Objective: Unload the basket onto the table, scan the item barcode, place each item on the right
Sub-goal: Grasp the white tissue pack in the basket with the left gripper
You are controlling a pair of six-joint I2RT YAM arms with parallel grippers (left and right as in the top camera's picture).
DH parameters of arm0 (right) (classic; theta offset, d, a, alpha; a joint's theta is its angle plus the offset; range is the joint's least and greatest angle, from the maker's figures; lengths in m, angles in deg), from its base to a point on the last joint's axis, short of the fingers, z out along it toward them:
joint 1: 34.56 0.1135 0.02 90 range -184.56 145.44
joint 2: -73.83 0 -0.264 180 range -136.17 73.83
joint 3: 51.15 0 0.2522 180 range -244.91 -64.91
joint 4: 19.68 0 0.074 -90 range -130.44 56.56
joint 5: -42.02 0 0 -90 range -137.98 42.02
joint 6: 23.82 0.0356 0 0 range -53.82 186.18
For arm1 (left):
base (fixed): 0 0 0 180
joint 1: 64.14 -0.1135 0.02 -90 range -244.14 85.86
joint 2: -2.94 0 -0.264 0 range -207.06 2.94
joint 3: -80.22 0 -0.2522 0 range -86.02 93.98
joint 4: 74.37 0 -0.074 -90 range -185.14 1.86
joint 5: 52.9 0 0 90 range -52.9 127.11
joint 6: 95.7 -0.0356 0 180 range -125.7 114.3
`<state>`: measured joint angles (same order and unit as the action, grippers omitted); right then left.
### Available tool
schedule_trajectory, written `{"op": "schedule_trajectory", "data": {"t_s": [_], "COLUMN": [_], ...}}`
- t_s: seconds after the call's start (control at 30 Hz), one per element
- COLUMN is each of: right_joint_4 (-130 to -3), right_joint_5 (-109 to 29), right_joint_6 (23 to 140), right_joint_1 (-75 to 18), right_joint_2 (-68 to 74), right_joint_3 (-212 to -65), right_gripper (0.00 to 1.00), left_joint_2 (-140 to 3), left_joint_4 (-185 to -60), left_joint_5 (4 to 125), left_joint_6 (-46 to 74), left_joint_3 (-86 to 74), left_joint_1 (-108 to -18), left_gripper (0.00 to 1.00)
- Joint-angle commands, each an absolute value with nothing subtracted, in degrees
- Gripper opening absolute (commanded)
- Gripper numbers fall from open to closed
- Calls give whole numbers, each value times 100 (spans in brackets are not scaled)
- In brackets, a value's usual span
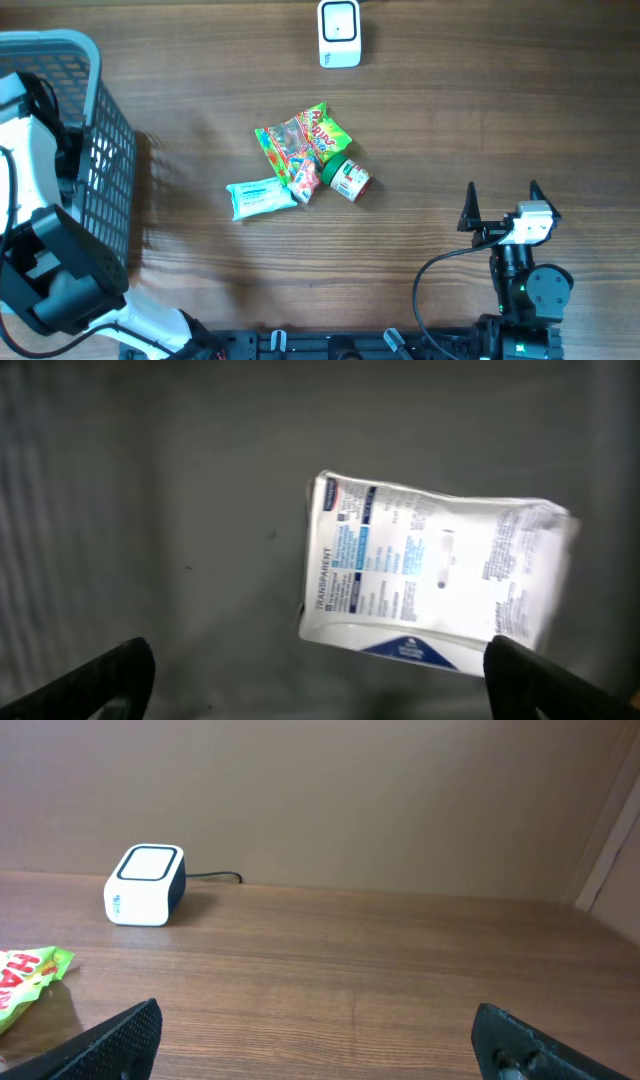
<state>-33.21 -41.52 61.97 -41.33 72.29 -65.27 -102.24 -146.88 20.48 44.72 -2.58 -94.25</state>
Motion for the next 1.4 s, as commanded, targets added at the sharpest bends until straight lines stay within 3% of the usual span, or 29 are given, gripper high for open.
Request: {"op": "schedule_trajectory", "data": {"t_s": [0.0,0.27,0.57,0.63,0.67,0.7,0.73,0.83,0.87,0.9,1.13,1.37], "right_joint_4": [-3290,-3290,-3290,-3290,-3290,-3290,-3290,-3290,-3292,-3290,-3292,-3290], "right_joint_5": [-4060,-4060,-4060,-4060,-4060,-4060,-4060,-4060,-4060,-4060,-4060,-4060], "right_joint_6": [6167,6165,6167,6167,6167,6167,6167,6167,6165,6169,6169,6167], "right_joint_1": [-4111,-4111,-4111,-4111,-4111,-4111,-4111,-4111,-4111,-4111,-4111,-4111], "right_joint_2": [7249,7249,7249,7249,7249,7249,7249,7249,7249,7249,7249,7249], "right_joint_3": [-6521,-6521,-6521,-6521,-6521,-6521,-6521,-6521,-6521,-6521,-6521,-6521], "right_gripper": [100,100,100,100,99,100,100,100,100,100,100,100], "left_joint_2": [-10207,-10207,-10207,-10207,-10209,-10220,-10237,-10388,-10471,-10561,-10259,-8707], "left_joint_4": [-14349,-12670,-12393,-12342,-12340,-12334,-12327,-12327,-12345,-12388,-12688,-13265], "left_joint_5": [1994,3574,3731,3736,3733,3731,3729,3731,3729,3731,3674,3668], "left_joint_6": [4717,3945,3947,3947,3947,3947,3945,3945,3943,3945,3320,3326], "left_joint_3": [-868,-1825,-1842,-1842,-1842,-1842,-1842,-1849,-1856,-1858,-1521,-645], "left_joint_1": [-9698,-10133,-10074,-10072,-10061,-10046,-10035,-10030,-10030,-10030,-10094,-10524], "left_gripper": [100,99,96,89,77,50,37,29,21,4,4,4]}}
